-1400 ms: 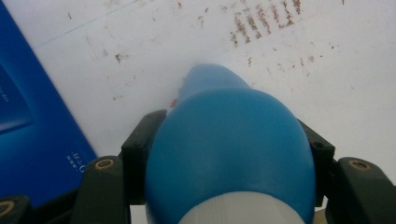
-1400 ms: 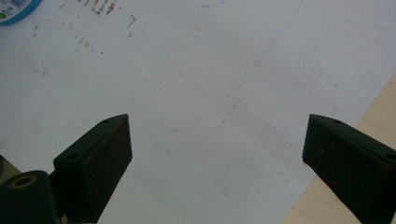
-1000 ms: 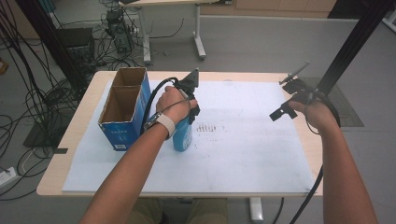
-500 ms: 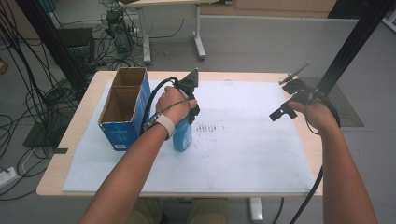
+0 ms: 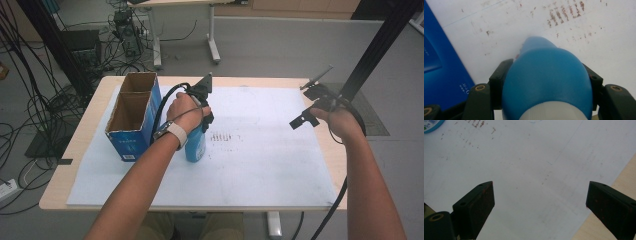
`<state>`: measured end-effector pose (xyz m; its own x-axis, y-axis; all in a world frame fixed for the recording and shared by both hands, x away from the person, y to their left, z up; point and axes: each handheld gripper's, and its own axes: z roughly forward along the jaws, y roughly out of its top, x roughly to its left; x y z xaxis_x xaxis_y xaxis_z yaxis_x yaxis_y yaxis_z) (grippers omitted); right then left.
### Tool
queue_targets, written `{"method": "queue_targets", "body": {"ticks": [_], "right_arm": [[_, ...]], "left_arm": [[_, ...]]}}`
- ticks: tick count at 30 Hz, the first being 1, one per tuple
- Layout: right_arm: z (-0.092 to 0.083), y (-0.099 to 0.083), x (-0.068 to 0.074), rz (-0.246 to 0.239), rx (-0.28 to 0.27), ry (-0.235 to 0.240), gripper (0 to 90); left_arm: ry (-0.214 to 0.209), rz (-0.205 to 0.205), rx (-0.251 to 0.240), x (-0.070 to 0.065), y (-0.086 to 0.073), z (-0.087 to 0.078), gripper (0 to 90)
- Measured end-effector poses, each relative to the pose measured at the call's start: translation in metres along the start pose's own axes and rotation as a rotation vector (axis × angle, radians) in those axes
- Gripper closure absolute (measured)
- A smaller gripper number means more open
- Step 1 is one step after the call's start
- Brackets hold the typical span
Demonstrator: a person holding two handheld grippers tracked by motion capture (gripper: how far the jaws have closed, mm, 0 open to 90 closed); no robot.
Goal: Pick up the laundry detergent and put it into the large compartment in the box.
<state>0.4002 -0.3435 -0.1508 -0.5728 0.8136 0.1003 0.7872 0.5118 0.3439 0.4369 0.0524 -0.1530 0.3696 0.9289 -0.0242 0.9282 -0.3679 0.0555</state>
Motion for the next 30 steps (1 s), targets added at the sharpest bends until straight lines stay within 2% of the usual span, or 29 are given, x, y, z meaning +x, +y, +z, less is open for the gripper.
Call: {"method": "queue_targets", "body": {"ticks": [6, 15, 20, 27, 30], "right_arm": [[-0.002, 0.000, 0.000, 0.002, 0.001, -0.003, 8.2], [-0.005, 0.001, 0.005, -0.004, -0.003, -0.006, 8.1], [-0.006, 0.002, 0.009, -0.013, -0.005, -0.005, 8.1], [-0.009, 0.002, 0.013, -0.018, -0.012, -0.008, 8.1], [-0.011, 0.001, 0.014, -0.019, -0.016, -0.008, 8.1]], "left_arm": [[0.005, -0.007, 0.004, 0.002, -0.002, -0.004, 39.1], [0.000, -0.036, -0.021, 0.011, -0.013, -0.030, 39.0], [0.013, -0.040, -0.018, 0.008, -0.017, -0.041, 39.0], [0.002, -0.049, -0.024, 0.009, -0.021, -0.055, 39.0], [0.013, -0.051, -0.029, 0.005, -0.024, -0.064, 38.9]]}}
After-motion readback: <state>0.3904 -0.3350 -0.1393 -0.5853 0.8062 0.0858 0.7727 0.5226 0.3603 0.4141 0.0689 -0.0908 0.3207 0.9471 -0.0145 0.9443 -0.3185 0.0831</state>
